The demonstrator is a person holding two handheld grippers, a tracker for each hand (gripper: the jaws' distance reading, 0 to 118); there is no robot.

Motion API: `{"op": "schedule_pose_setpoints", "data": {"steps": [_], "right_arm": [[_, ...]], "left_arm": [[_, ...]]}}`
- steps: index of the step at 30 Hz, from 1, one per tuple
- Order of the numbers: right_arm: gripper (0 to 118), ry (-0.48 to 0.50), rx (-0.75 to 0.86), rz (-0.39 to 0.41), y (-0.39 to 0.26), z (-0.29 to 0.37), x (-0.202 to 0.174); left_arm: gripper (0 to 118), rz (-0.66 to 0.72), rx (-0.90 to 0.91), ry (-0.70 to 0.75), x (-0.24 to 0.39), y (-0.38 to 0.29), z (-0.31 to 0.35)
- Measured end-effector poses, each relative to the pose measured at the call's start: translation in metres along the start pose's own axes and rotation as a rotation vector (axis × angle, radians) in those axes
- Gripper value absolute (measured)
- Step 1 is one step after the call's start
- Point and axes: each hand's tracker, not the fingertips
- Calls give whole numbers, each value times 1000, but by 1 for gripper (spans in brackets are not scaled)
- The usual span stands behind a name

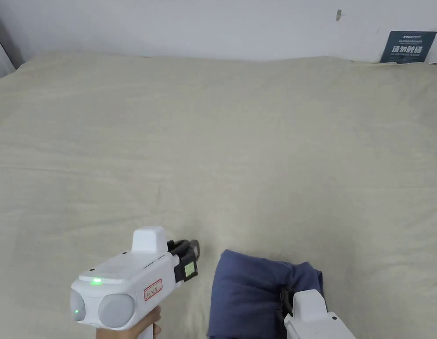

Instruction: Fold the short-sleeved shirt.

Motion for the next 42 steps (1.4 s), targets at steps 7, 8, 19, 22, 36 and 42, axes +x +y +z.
{"op": "schedule_pose_setpoints", "data": {"steps": [7, 8, 19, 22, 36, 42], "right_arm": [[0, 7, -3, -7, 1, 2, 0], [0, 8, -4, -12, 2, 2, 0], [0, 19, -11, -44, 4, 3, 2], [0, 22, -16, -53, 6, 3, 3], [0, -16, 115, -36, 75, 46, 20], [0, -27, 227, -10, 122, 64, 22]], "left_arm": [[102, 140, -276, -149, -13, -7, -45], [102, 149, -301, -168, -15, -8, -51], [65, 202, -487, -356, -38, -18, -104], [39, 188, -504, -366, -31, -23, -110], [15, 47, -396, -265, -40, 26, -64], [15, 47, -320, -80, -128, 80, -8]]}}
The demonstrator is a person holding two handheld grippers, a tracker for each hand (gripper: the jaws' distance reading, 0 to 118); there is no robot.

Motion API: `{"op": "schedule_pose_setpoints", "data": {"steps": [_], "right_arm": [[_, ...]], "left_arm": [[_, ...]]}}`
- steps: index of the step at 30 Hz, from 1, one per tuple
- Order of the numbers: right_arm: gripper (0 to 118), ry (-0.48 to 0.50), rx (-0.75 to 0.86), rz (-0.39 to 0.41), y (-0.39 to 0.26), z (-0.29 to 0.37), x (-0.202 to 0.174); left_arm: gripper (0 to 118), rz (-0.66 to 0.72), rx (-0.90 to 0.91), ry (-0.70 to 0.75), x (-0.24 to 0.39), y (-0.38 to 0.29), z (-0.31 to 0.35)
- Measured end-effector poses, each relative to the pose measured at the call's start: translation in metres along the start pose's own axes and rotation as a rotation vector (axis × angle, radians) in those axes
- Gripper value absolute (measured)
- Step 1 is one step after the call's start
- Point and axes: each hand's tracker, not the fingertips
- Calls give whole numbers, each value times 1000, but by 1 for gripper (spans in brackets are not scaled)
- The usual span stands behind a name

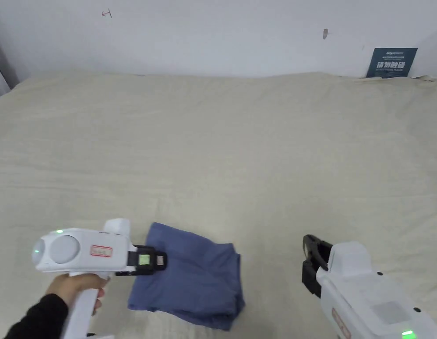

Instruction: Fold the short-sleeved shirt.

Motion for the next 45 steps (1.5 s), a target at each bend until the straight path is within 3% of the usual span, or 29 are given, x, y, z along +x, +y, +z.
{"op": "schedule_pose_setpoints", "data": {"steps": [12, 16, 25, 27, 31, 33, 41, 45], "right_arm": [[0, 31, 91, 41, 59, -5, -27], [0, 34, 94, 49, 62, -11, -32], [0, 14, 35, 43, 55, -16, -32], [0, 10, 28, 41, 55, -15, -31], [0, -3, 34, 39, 58, -10, -20], [0, -12, 44, 37, 63, -5, -13], [0, -95, 129, 42, 107, 34, 1], [0, -142, 186, 49, 128, 55, 13]], "left_arm": [[15, 84, 69, 366, -136, 44, 128], [15, 180, 37, 390, -163, 47, 122], [17, 239, -28, 517, -193, 31, 75], [25, 268, -47, 587, -196, 29, 68], [75, 243, 6, 723, -186, 26, 66], [89, 215, 104, 742, -170, 25, 78], [92, 108, 679, 683, -48, 33, 163], [100, 8, 846, 645, 21, 33, 191]]}}
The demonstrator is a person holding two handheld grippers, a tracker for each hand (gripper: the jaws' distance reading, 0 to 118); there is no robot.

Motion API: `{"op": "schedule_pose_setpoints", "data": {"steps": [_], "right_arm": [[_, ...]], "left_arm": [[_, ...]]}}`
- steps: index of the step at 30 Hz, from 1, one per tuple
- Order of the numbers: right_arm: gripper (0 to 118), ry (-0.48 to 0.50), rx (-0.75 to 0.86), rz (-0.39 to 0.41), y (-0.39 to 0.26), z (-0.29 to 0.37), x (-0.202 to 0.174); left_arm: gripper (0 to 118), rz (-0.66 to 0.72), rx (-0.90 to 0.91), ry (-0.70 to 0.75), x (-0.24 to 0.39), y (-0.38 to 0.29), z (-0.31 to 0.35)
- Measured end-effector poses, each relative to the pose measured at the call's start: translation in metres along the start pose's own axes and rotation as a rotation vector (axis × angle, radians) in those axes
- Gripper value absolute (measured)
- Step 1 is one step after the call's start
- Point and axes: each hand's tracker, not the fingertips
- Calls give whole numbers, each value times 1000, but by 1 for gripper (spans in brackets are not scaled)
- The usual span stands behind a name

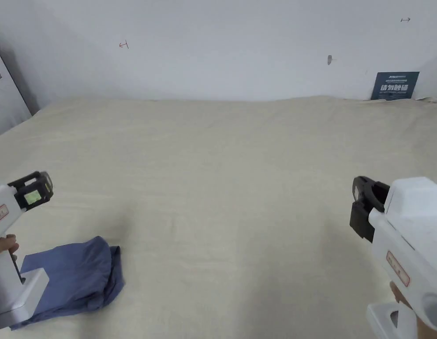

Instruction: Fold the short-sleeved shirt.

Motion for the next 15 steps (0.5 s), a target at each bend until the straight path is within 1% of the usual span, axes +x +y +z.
{"op": "schedule_pose_setpoints", "data": {"steps": [4, 9, 12, 15], "right_arm": [[0, -41, 60, 4, 21, 16, 15], [0, -74, 109, 15, 33, 33, 30], [0, -103, 132, 26, 34, 41, 37], [0, -116, 142, 22, 34, 50, 43]], "left_arm": [[100, -74, 126, -59, 48, 19, 43], [102, -148, 250, -119, 111, 16, 79], [103, -111, 285, -186, 139, 5, 93], [103, -108, 298, -190, 167, -11, 100]]}}
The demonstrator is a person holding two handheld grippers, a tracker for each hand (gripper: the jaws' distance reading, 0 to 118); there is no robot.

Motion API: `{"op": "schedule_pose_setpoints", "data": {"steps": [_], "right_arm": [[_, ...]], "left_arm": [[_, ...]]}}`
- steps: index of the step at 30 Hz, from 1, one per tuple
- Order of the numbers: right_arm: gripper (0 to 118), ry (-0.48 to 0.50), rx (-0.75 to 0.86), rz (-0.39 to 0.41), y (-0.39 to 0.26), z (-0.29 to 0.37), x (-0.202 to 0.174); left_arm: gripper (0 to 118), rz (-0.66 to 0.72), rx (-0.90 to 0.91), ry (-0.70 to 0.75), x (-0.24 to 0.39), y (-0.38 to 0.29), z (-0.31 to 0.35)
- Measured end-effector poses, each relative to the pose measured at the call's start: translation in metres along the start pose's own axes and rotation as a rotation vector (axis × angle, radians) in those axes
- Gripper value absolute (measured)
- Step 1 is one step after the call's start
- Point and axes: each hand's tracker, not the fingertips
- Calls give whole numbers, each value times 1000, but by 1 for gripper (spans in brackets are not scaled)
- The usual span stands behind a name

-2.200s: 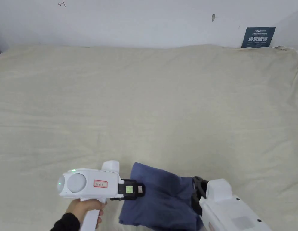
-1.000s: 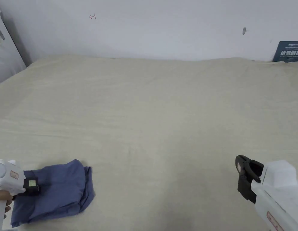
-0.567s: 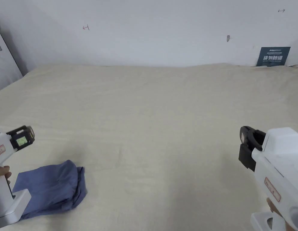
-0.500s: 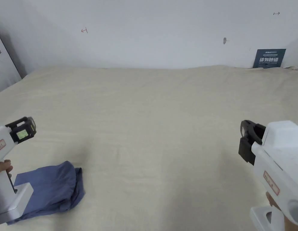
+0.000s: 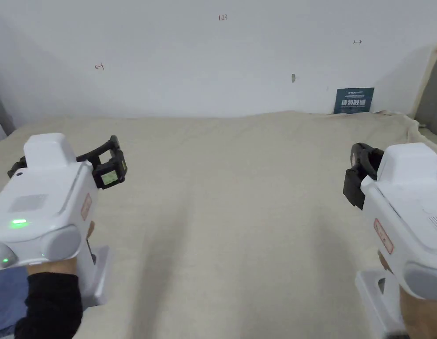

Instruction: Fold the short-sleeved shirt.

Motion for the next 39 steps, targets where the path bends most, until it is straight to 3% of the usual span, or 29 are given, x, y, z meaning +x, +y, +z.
{"op": "schedule_pose_setpoints", "data": {"steps": [6, 7, 9, 11, 13, 15, 39], "right_arm": [[0, -30, 8, -2, -5, 9, 8], [0, -34, 10, -5, -6, 9, 9], [0, -41, 11, -13, -8, 11, 10], [0, -46, 9, -15, -10, 12, 12], [0, -52, 8, -13, -4, 20, 6], [0, -54, 8, -18, -5, 23, 6], [0, -58, -12, -24, 28, 46, -22]], "left_arm": [[99, -22, 34, -57, 39, -29, 8], [93, -35, 48, -66, 44, -34, 10], [74, -60, 62, -65, 52, -43, 14], [37, -64, 68, -87, 61, -50, 20], [8, -62, 68, -115, 63, -56, 21], [0, -63, 61, -127, 68, -59, 22], [0, -71, 27, -167, 73, -58, 21]]}}
